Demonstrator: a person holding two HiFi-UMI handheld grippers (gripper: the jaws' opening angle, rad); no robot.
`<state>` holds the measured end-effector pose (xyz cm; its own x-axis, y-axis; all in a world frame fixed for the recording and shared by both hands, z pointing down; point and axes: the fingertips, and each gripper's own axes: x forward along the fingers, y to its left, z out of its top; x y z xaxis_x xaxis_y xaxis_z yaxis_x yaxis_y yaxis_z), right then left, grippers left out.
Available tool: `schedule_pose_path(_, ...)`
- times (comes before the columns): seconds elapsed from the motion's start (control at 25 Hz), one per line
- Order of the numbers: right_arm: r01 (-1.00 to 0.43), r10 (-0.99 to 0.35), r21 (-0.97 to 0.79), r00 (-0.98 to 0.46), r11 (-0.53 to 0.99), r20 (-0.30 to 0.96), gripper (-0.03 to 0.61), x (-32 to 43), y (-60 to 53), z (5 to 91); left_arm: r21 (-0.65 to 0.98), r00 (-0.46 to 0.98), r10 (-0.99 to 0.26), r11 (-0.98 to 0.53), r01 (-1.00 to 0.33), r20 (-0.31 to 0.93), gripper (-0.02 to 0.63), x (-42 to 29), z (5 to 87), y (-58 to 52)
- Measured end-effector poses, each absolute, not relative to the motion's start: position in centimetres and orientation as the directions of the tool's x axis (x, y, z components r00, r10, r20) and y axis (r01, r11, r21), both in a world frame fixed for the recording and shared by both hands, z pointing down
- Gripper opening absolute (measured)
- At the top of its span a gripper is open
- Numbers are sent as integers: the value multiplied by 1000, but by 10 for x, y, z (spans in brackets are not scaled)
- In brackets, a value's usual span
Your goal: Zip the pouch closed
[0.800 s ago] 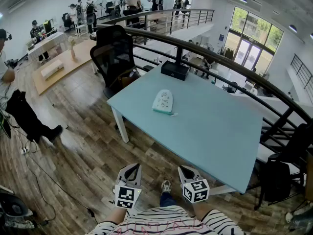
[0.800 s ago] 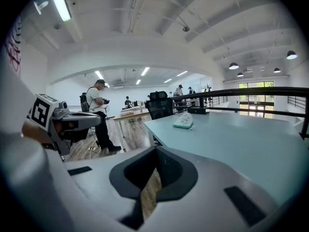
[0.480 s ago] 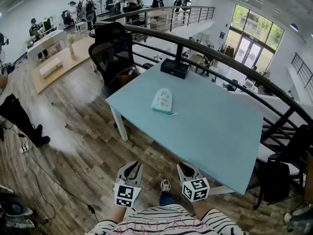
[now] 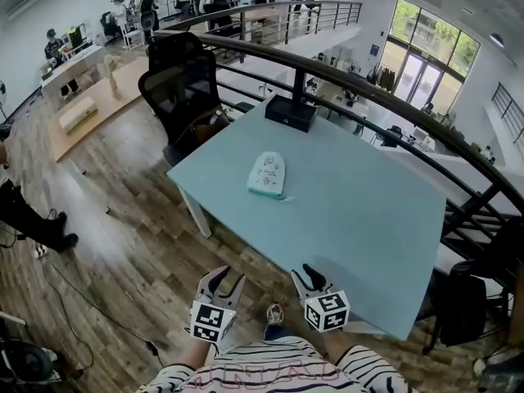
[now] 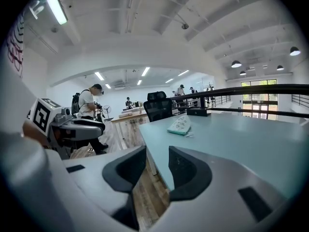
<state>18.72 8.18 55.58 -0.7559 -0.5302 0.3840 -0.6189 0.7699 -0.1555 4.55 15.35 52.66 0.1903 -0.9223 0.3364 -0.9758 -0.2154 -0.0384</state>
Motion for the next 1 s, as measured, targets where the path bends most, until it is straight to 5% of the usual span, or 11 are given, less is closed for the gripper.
schedule_pose_path(1.0,-572,-454,-151,-762,806,461,141,155,-102,585,-9,219,-884,-245,-970,413,132,24,558,-50)
